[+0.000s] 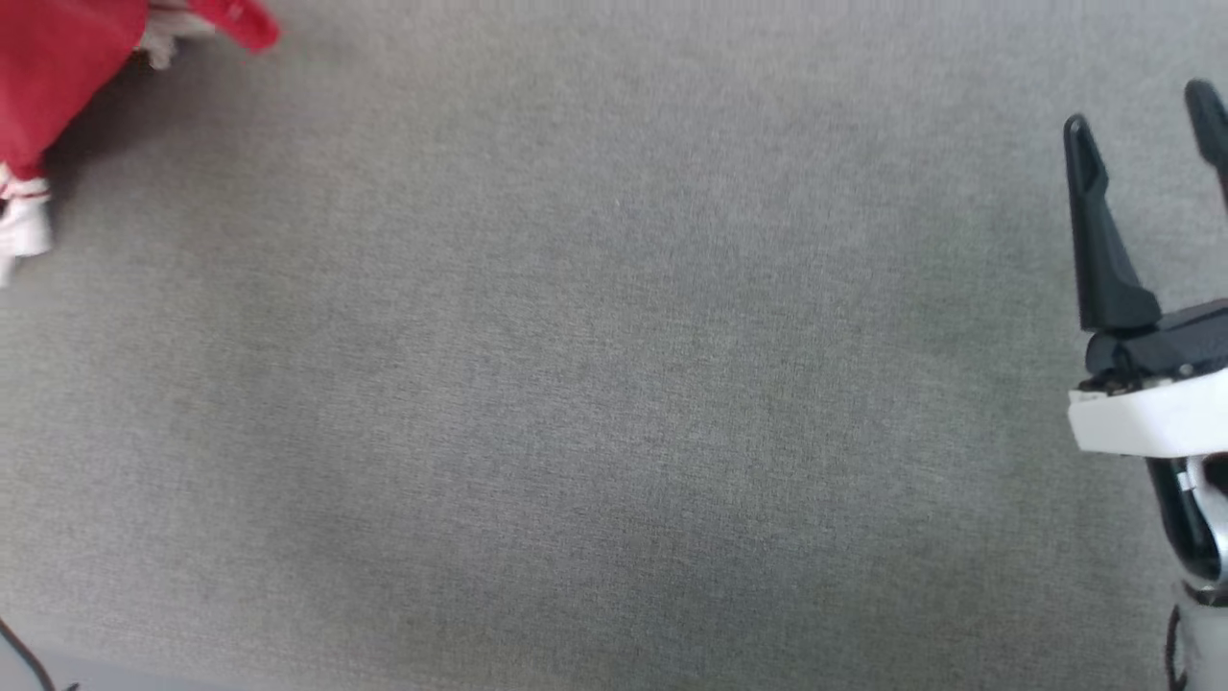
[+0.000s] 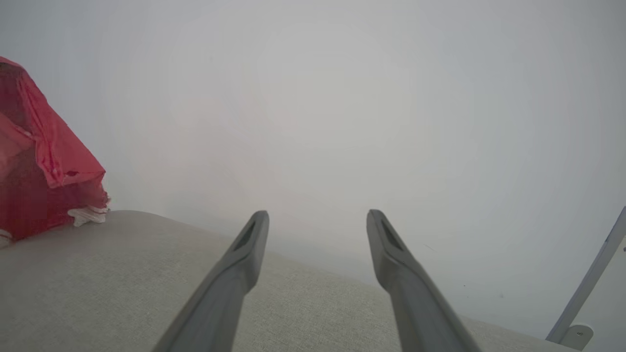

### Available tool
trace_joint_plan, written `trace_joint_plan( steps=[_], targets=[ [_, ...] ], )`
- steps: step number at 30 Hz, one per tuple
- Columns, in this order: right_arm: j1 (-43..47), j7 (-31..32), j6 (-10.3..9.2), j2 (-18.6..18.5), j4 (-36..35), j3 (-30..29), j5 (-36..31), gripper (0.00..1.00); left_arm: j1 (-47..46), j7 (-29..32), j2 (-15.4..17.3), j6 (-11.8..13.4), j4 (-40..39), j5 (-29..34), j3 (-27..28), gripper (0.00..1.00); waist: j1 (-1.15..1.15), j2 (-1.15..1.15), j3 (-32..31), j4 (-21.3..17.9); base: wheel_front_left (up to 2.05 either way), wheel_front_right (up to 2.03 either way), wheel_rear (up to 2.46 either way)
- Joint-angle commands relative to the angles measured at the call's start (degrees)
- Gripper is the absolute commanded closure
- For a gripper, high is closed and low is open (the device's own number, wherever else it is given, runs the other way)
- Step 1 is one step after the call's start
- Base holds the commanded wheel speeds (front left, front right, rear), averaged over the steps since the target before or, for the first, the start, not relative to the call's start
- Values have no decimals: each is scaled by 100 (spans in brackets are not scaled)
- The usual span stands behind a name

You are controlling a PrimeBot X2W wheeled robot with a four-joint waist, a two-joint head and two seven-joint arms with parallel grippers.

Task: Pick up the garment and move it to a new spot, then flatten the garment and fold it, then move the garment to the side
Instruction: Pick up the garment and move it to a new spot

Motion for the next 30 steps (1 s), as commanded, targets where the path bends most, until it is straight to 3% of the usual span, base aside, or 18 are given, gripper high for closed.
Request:
trace_joint_plan(
  steps=[1,9,20,30],
  targets=[
    [86,-88,-4,70,53,-14,-20,0,-122,-58,49,-71,-94,51,-57,100,0,0,-206,4,0,0,0],
    [313,-304,-4,295,203,-203,-62,0,-268,-204,53,-307,-525,69,-316,100,0,0,-613,-27,0,0,0],
    [609,-437,-4,537,251,-547,-115,0,-62,93,-128,-401,-1285,-157,-879,100,0,0,-958,-243,0,0,0],
    [800,-621,-3,763,285,-1017,-135,0,363,1191,-66,-400,-3119,-1036,-1971,100,0,0,-1058,-907,0,0,0]
  ],
)
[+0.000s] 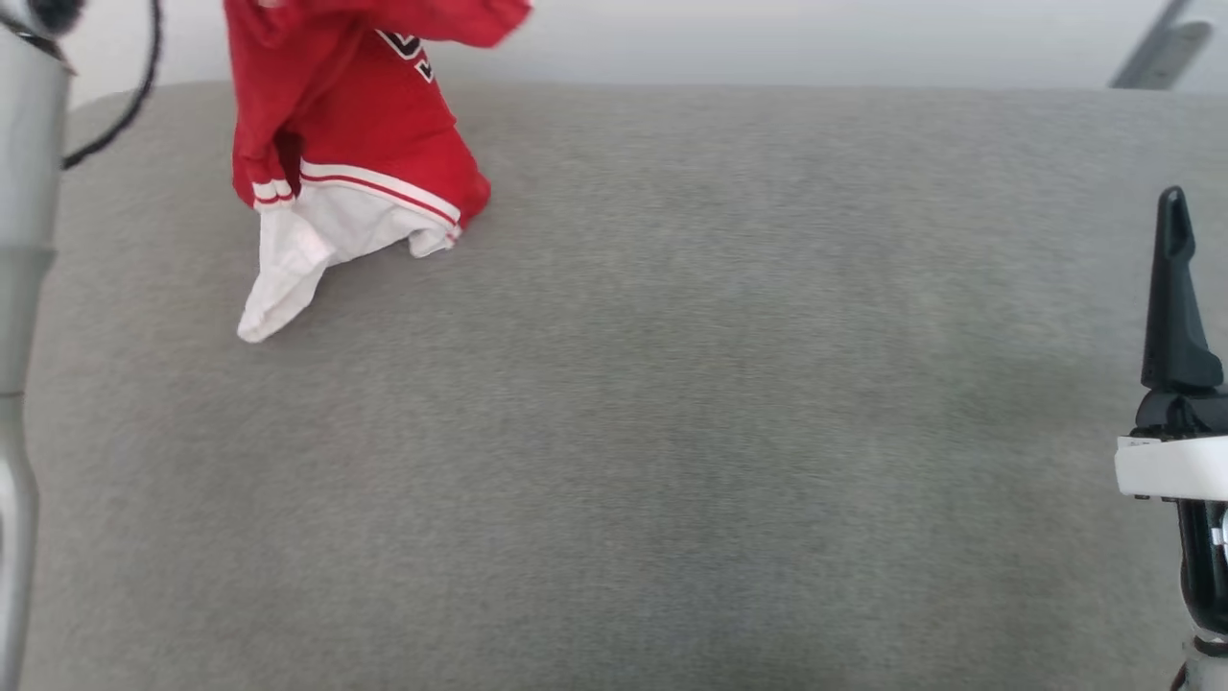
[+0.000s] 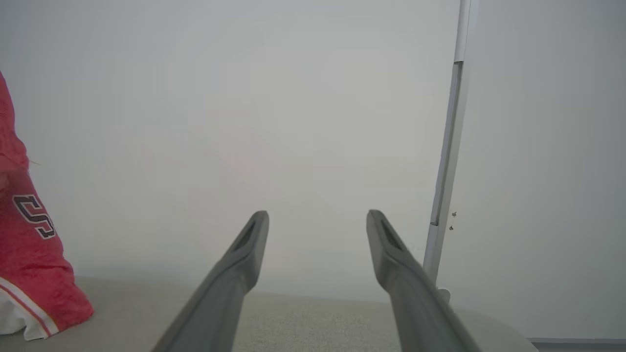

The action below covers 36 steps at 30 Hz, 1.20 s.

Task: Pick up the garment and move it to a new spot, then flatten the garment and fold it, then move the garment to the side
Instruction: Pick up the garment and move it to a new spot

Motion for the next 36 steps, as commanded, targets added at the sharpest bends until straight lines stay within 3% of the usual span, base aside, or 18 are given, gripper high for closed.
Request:
trace_joint_plan(
  steps=[1,9,19,27,36],
  targets=[
    [74,-53,-2,34,22,-33,-29,0,121,126,-30,-2,-185,-153,-71,100,0,0,-27,-195,0,0,0],
    [224,-170,-3,174,112,-223,24,0,699,1301,-121,9,-1405,-743,-500,100,0,0,-34,-766,0,0,0],
    [396,-356,-2,329,494,-157,144,0,2004,2605,-181,439,-2354,-1222,-1057,100,0,0,62,-1359,0,0,0],
    [363,-603,-3,400,915,29,234,0,2925,2761,-124,561,-1906,-1313,-1390,100,0,0,264,-1751,0,0,0],
    [236,-738,-2,436,1119,225,266,0,3325,2741,-250,430,-865,-1304,-1702,100,0,0,410,-2014,0,0,0]
  ],
)
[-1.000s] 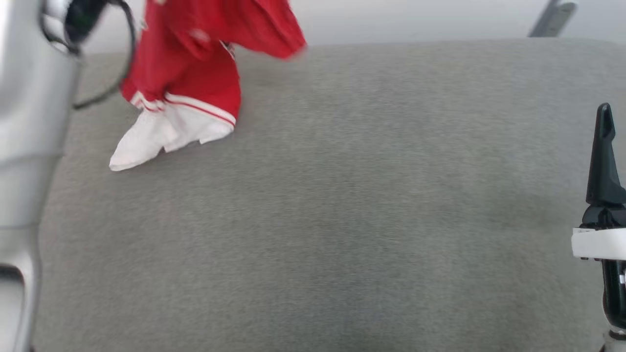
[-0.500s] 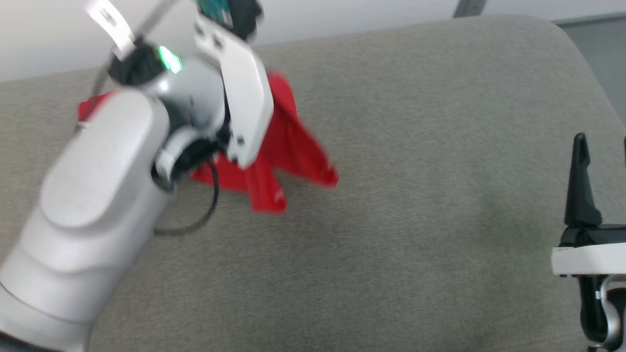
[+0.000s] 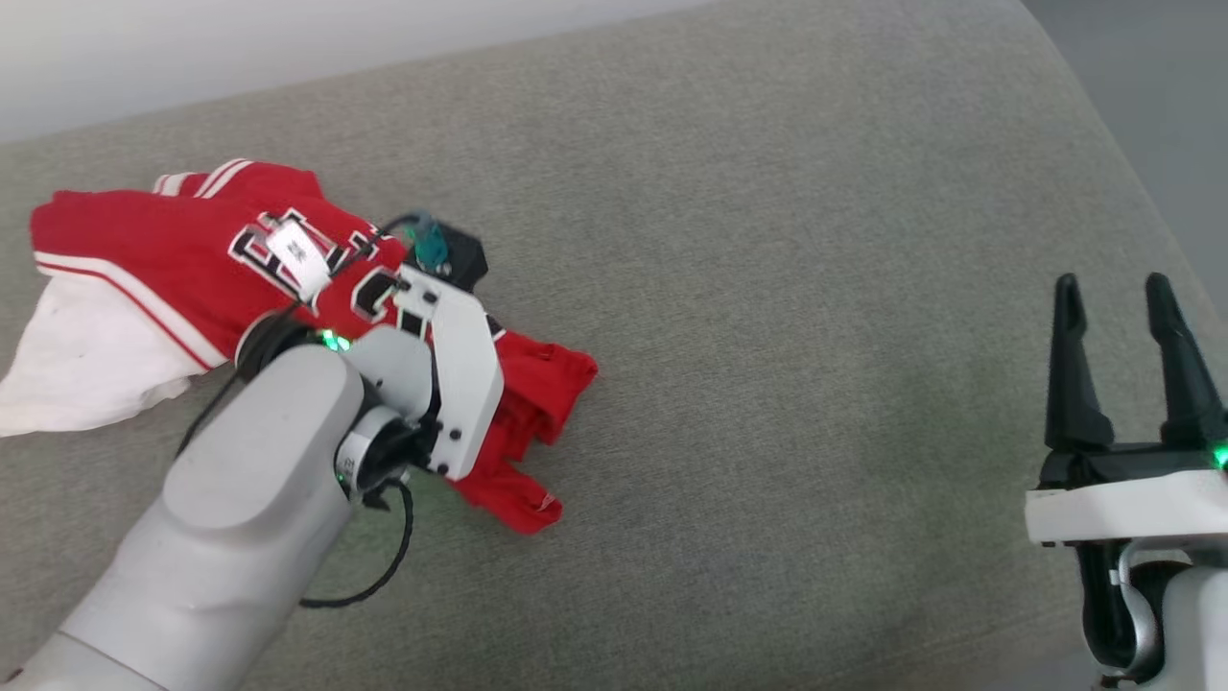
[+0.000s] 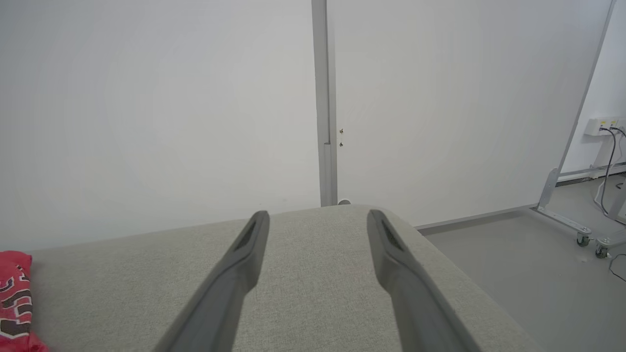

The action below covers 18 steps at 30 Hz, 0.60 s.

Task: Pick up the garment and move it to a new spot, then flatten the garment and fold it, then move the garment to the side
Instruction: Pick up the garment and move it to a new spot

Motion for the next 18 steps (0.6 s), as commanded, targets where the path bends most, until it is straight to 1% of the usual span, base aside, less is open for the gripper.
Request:
trace_joint_plan(
  steps=[1,4,9,12,13,14,15,18],
  targets=[
    [-57,-58,-2,21,26,2,32,0,51,-23,-11,-43,33,32,-26,100,0,0,32,-37,0,0,0],
    [-104,-83,-2,19,100,79,22,0,147,-129,-89,-108,428,103,-168,100,0,0,63,-90,0,0,0],
    [-170,-136,-2,15,233,217,32,0,357,-344,-329,-160,1113,115,-331,100,0,0,59,-137,0,0,0],
    [-181,-136,-2,-24,278,277,55,0,369,-505,-480,-216,1384,75,-360,100,0,0,20,-101,0,0,0],
    [-185,-135,-2,-48,283,266,67,0,320,-584,-517,-244,1410,66,-362,64,0,0,-1,-69,0,0,0],
    [-176,-132,-2,-77,299,257,73,0,281,-649,-549,-279,1427,43,-362,15,0,0,-28,-30,0,0,0],
    [-163,-124,-2,-100,312,241,73,0,251,-657,-572,-313,1455,-7,-359,0,0,0,-59,9,0,0,0],
    [-115,-84,-2,-148,313,199,51,0,97,-870,-552,-371,1358,-56,-342,0,0,0,-157,144,0,0,0]
  ],
)
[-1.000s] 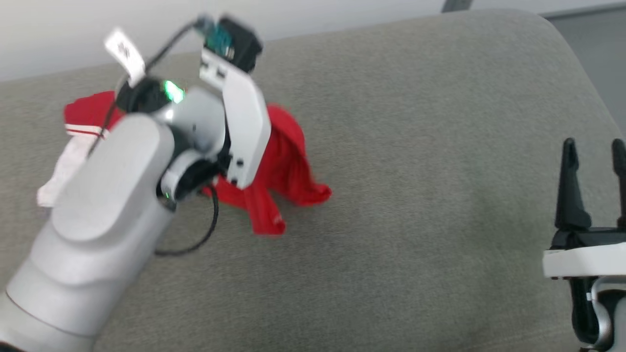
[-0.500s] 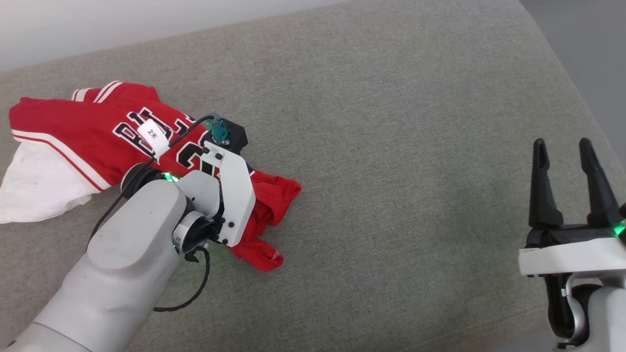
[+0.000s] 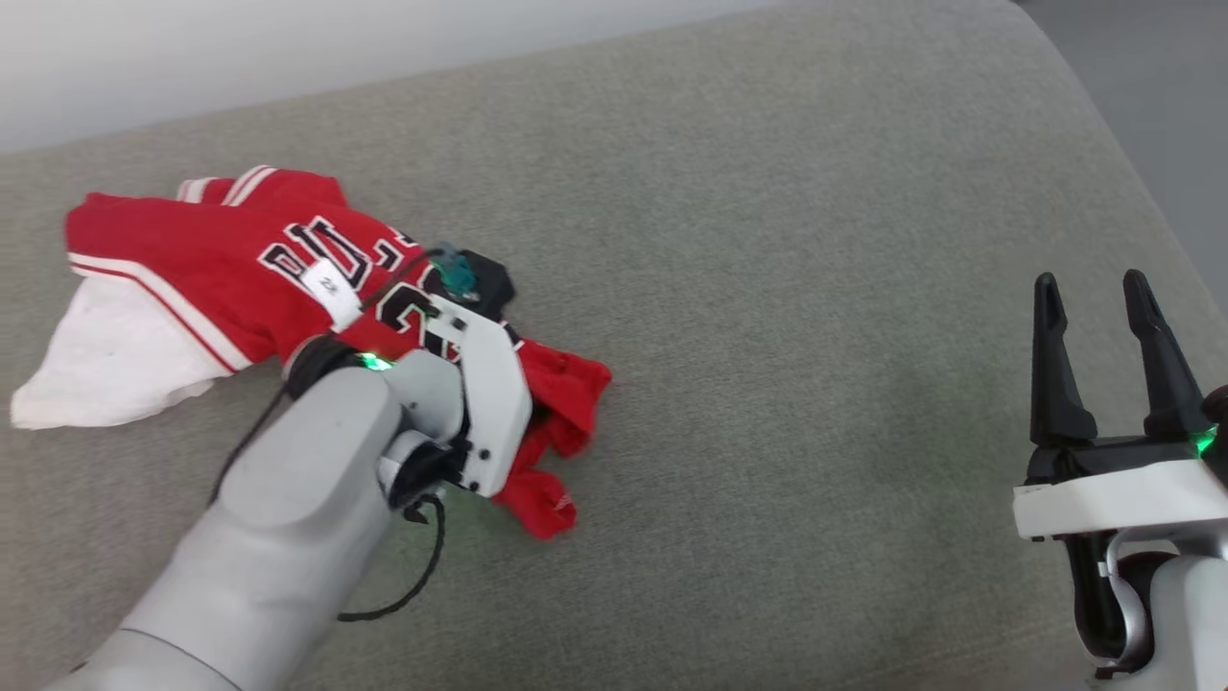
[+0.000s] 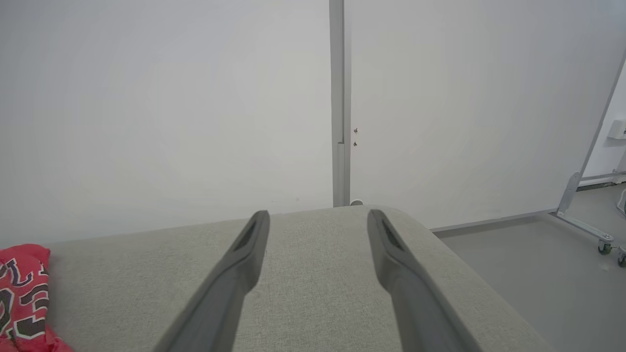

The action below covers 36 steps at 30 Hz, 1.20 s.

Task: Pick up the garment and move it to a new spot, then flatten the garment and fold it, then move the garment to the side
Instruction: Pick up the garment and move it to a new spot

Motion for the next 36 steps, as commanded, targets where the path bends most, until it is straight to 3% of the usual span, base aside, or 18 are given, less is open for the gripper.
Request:
trace_joint_plan(
  steps=[1,7,18,25,30,36],
  targets=[
    [50,29,-3,-16,-16,-22,-10,0,138,-79,-13,-31,53,-21,-90,0,0,0,-119,130,0,0,0],
    [131,120,-3,-112,-79,-54,-26,0,104,-654,92,-76,-392,-172,6,0,0,0,-405,427,0,0,0],
    [378,246,-3,-296,-71,-76,-50,0,669,-2299,699,28,-1408,-171,527,0,0,0,-848,922,0,0,0],
    [523,255,-2,-365,-7,-133,-48,0,1297,-3364,1075,310,-1910,-109,928,0,0,0,-1103,1130,0,0,0],
    [651,245,-2,-411,86,-153,-68,0,2056,-4360,1424,653,-2364,-80,1322,0,0,0,-1281,1267,0,0,0],
    [765,238,-3,-412,122,-222,-76,0,2894,-4957,1727,981,-2776,-126,1665,0,0,0,-1414,1378,0,0,0]
  ],
)
